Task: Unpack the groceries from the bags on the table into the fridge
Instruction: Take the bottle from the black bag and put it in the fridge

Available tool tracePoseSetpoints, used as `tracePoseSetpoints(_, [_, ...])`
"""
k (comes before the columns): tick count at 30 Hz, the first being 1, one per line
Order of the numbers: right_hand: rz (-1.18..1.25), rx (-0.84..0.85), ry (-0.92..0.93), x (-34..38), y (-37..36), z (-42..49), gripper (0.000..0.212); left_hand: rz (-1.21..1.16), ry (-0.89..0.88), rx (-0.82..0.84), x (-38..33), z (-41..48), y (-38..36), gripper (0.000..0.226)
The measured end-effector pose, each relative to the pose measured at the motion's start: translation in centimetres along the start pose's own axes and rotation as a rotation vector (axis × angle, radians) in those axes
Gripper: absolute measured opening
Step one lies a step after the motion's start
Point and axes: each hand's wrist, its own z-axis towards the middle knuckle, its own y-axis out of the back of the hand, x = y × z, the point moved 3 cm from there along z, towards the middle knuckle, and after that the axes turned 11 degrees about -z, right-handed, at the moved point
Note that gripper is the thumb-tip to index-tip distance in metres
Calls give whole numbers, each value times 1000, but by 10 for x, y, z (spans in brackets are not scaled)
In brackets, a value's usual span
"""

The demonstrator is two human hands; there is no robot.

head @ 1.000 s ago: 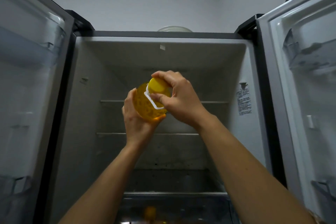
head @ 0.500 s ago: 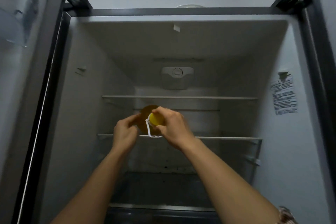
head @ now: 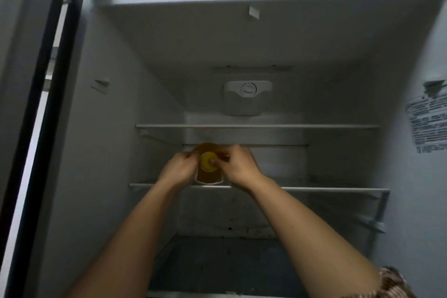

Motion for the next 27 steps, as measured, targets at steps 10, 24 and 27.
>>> tracePoseSetpoints(10, [-205, 131, -40, 6, -9, -8, 28, 131, -127, -228, 0, -22, 0, 32])
tracePoseSetpoints(24, [-400, 177, -80, 30, 32, -71, 49, 105, -151, -265, -10, -74, 5, 40])
tracePoseSetpoints(27, [-422, 175, -66, 38, 50, -98, 52, 79, -125, -254, -25, -105, 11, 42])
